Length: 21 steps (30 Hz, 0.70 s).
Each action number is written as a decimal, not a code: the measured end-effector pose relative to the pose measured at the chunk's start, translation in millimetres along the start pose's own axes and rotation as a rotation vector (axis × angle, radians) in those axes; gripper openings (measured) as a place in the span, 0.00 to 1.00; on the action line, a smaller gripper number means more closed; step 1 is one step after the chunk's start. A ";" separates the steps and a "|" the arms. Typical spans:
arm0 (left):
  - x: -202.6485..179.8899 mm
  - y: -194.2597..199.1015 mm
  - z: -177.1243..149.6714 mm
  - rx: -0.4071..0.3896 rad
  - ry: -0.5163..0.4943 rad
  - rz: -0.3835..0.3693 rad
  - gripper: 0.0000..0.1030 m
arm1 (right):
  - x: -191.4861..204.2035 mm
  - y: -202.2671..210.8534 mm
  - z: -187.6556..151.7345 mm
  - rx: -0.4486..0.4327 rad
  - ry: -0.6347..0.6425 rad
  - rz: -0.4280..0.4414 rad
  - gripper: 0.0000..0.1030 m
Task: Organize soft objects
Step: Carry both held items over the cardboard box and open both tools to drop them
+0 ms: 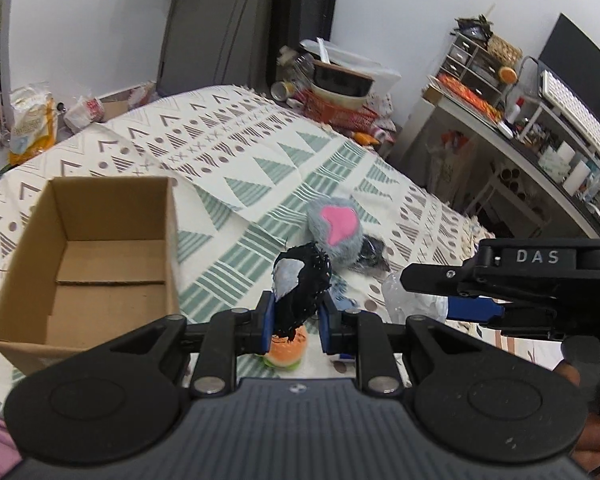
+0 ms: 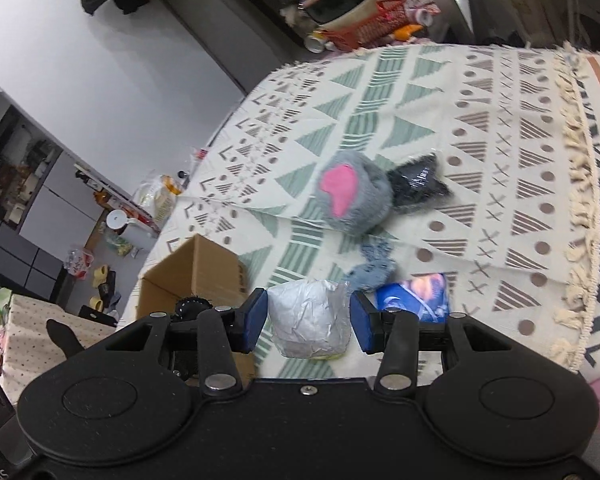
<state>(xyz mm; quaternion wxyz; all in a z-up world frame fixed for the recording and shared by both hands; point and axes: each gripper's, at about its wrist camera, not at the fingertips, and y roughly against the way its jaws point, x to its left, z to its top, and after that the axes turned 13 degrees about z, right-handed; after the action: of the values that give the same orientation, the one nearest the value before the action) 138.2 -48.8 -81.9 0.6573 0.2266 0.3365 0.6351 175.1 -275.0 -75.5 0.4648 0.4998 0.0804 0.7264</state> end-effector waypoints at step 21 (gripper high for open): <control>91.5 -10.7 13.4 0.005 0.145 0.101 0.21 | 72.1 -60.6 5.0 0.016 0.085 0.112 0.43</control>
<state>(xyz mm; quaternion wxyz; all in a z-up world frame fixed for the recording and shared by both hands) 152.3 42.3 -94.8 0.5980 0.1981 0.3728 0.6813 210.2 -188.6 -61.3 0.4157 0.4760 0.0776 0.7711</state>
